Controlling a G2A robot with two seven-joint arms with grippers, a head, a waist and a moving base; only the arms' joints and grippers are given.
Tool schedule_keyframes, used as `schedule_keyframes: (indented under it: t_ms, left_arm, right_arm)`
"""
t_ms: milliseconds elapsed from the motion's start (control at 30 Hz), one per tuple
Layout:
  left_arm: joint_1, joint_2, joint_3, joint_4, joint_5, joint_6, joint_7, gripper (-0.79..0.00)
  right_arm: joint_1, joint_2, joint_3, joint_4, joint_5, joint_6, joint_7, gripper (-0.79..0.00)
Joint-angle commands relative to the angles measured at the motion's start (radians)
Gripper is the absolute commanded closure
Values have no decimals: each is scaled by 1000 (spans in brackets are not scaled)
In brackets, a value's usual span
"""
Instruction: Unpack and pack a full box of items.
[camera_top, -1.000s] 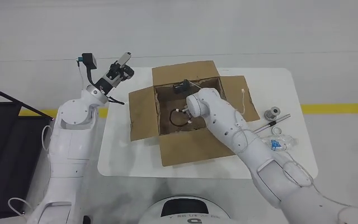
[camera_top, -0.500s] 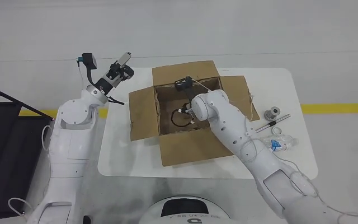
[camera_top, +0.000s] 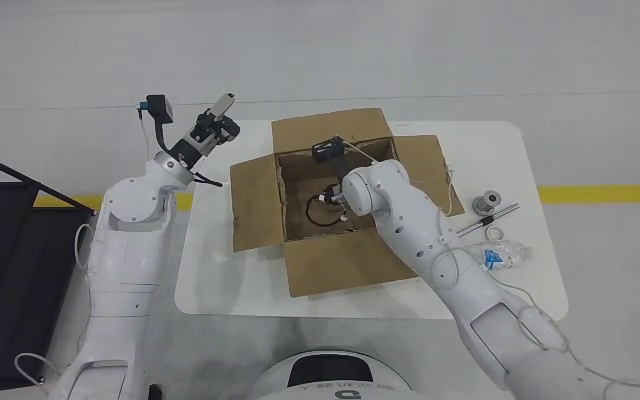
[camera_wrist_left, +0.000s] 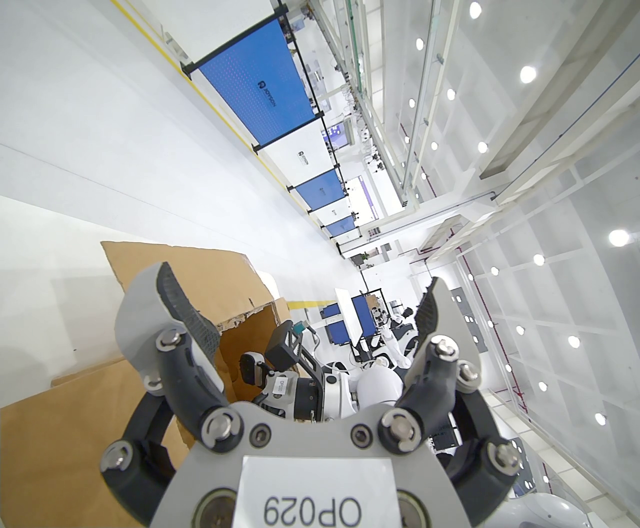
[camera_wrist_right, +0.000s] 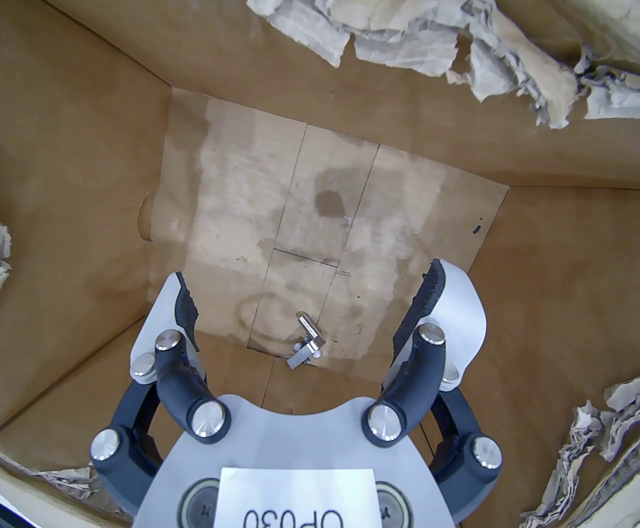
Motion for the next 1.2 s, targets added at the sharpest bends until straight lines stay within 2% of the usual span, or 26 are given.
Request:
schedule_keyframes:
  t_ms: [0,167,533,667,1067,1167]
  left_arm:
    - [0,0,0,0,-1,0,0,-785]
    - [0,0,0,0,-1,0,0,-785]
    - [0,0,0,0,-1,0,0,-785]
    - [0,0,0,0,-1,0,0,-785]
    - [0,0,0,0,-1,0,0,-785]
    - [0,0,0,0,-1,0,0,-785]
  right_arm:
    - [0,0,0,0,0,0,0,-785]
    - [8,1,-5,18,2,-97,11,-785]
    - [75,-27,-70,108,38,-218,42,-785]
    - [75,-35,-63,120,86,-202,27,-785]
    - [72,-35,-60,122,88,-200,19,-785]
    - [45,-33,-30,120,119,-144,-15,-785]
